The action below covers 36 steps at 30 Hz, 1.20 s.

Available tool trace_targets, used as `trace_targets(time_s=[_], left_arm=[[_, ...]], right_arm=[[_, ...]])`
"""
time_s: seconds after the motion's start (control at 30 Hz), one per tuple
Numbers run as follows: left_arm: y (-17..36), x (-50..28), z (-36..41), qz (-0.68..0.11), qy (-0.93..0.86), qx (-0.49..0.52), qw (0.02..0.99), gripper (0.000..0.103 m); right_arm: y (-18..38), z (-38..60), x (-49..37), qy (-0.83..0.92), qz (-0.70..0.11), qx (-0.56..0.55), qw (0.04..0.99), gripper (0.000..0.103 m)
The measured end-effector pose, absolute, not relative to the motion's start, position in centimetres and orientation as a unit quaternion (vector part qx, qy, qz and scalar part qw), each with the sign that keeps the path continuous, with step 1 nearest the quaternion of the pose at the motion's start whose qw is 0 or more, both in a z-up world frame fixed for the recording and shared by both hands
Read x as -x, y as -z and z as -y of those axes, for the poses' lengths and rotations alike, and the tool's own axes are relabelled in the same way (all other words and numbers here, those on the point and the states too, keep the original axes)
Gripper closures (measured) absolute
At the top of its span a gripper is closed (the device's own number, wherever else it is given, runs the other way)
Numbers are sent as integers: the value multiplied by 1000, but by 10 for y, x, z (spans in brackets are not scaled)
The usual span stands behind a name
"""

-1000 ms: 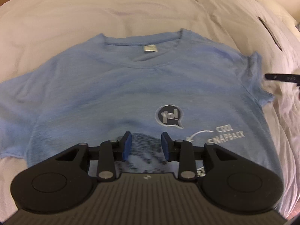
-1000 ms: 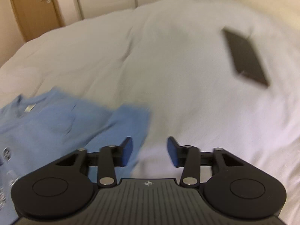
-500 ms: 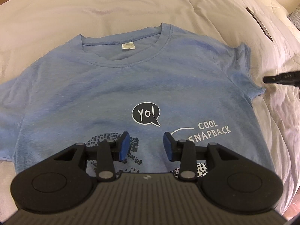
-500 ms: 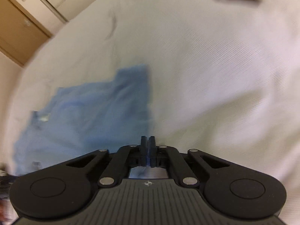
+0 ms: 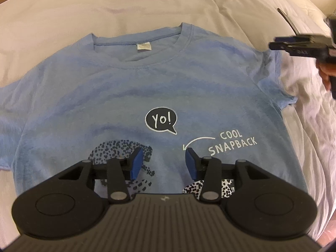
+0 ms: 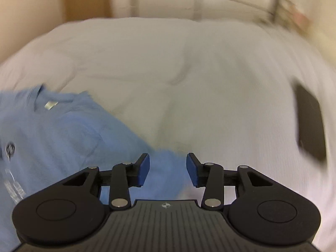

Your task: Fold clothes

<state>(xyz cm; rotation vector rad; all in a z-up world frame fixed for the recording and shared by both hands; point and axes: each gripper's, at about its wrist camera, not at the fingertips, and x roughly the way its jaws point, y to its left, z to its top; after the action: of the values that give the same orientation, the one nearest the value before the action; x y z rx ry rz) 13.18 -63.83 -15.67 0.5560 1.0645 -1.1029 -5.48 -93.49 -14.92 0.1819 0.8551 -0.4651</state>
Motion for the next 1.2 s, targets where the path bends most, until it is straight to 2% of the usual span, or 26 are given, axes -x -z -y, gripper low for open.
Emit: trace_targets(time_s=[0.1, 0.27, 0.3, 0.33, 0.47, 0.6, 0.67, 0.73, 0.77, 0.8, 0.83, 0.97, 1.0, 1.07, 1.1, 1.2], left_arm=[[157, -133, 633, -476, 483, -241, 694, 64], [159, -138, 620, -481, 464, -230, 707, 64], [159, -139, 617, -483, 461, -228, 709, 64], [159, -140, 614, -485, 457, -225, 711, 64], [159, -143, 603, -487, 449, -218, 716, 64], [154, -144, 591, -477, 454, -218, 720, 61], [152, -145, 584, -471, 456, -215, 724, 60], [150, -148, 577, -468, 458, -209, 727, 59], [151, -149, 573, -469, 457, -208, 726, 59], [151, -151, 570, -471, 457, -207, 726, 59], [152, -152, 566, -472, 457, -206, 725, 59], [150, -152, 554, -467, 466, -212, 721, 58], [149, -151, 550, -466, 466, -214, 721, 58], [148, -150, 543, -464, 465, -218, 722, 58], [148, -149, 540, -463, 465, -219, 722, 58], [145, -150, 528, -465, 460, -216, 725, 58]], right_arm=[[155, 943, 18, 171, -452, -38, 875, 58], [174, 959, -5, 120, -509, -35, 852, 59], [176, 963, -7, 114, -514, -40, 849, 73], [178, 966, -9, 108, -519, -46, 847, 103], [175, 977, -8, 153, -504, -21, 850, 103], [167, 968, 11, 189, -472, -49, 860, 103], [158, 958, 31, 220, -448, -76, 863, 99], [150, 947, 51, 250, -424, -104, 864, 79], [150, 939, 63, 262, -420, -130, 859, 73], [153, 932, 77, 271, -419, -161, 852, 60], [155, 924, 90, 279, -417, -193, 843, 54], [182, 910, 119, 295, -417, -316, 799, 54], [188, 910, 124, 295, -405, -348, 792, 56], [198, 912, 127, 294, -391, -397, 777, 78], [203, 913, 127, 293, -386, -416, 769, 103], [198, 902, 121, 330, -393, -391, 764, 103]])
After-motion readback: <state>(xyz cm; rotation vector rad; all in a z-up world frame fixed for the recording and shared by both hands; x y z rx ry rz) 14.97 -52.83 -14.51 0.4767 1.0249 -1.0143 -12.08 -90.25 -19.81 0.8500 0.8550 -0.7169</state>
